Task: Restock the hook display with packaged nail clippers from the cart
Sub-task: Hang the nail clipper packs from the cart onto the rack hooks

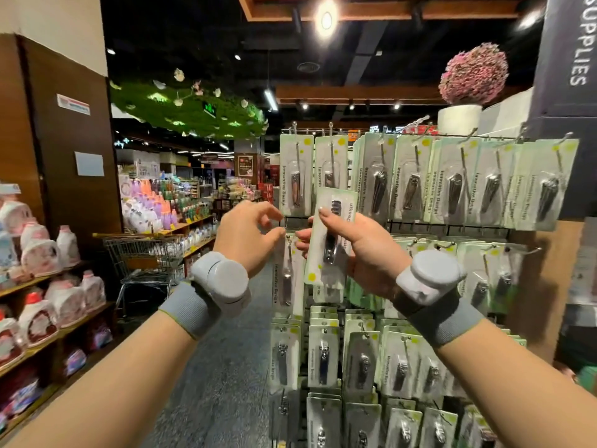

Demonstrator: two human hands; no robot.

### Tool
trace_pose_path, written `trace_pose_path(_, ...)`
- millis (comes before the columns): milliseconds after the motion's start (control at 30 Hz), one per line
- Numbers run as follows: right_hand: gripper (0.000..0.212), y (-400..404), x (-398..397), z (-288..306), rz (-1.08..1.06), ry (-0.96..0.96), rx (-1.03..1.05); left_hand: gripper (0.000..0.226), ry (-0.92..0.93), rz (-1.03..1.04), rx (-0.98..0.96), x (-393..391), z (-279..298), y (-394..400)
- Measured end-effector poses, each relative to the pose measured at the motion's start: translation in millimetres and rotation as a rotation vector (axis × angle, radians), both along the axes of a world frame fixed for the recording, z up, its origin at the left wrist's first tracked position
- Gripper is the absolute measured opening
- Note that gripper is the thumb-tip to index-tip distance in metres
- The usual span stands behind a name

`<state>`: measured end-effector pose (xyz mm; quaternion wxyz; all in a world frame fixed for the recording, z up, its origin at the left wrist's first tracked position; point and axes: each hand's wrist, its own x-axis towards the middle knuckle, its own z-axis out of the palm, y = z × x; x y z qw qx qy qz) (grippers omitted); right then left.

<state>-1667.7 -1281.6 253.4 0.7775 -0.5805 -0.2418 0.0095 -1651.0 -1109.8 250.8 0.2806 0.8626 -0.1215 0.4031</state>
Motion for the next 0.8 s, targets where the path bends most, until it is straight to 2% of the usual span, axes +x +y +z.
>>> trace_pose_path(67,0.015,-7,-1,2,0.004,0.020,0.054,0.010,-0.097,-0.015,-0.021,-8,4,-10)
trace_pose_path(133,0.014,-12,-4,5,0.002,0.035,0.140,0.019,-0.101,-0.144,-0.125,-16,4,-22)
trace_pose_path(233,0.034,-22,-7,9,0.075,0.143,0.400,0.031,0.158,-0.498,-0.319,-25,6,-40)
trace_pose_path(333,0.024,-29,-11,13,0.084,0.190,0.551,0.021,0.471,-0.730,-0.390,-30,2,-52)
trace_pose_path(400,0.028,-38,-12,15,0.039,0.185,0.572,0.014,0.523,-0.780,-0.413,-30,1,-55)
trace_pose_path(467,0.029,-50,-15,13,-0.031,0.174,0.508,0.014,0.480,-0.767,-0.454,-30,0,-51)
trace_pose_path(567,0.004,-73,-17,-2,-0.209,0.105,0.342,0.010,0.396,-0.731,-0.494,-31,-5,-51)
trace_pose_path(633,0.015,-87,-15,-13,-0.300,-0.011,0.198,0.007,0.344,-0.702,-0.477,-32,-7,-52)
trace_pose_path(700,0.030,-94,-17,-24,-0.375,-0.122,-0.001,0.007,0.332,-0.662,-0.388,-33,-12,-52)
trace_pose_path(800,0.024,-87,-25,-32,-0.392,-0.242,-0.297,0.011,0.321,-0.589,-0.114,-35,-17,-54)
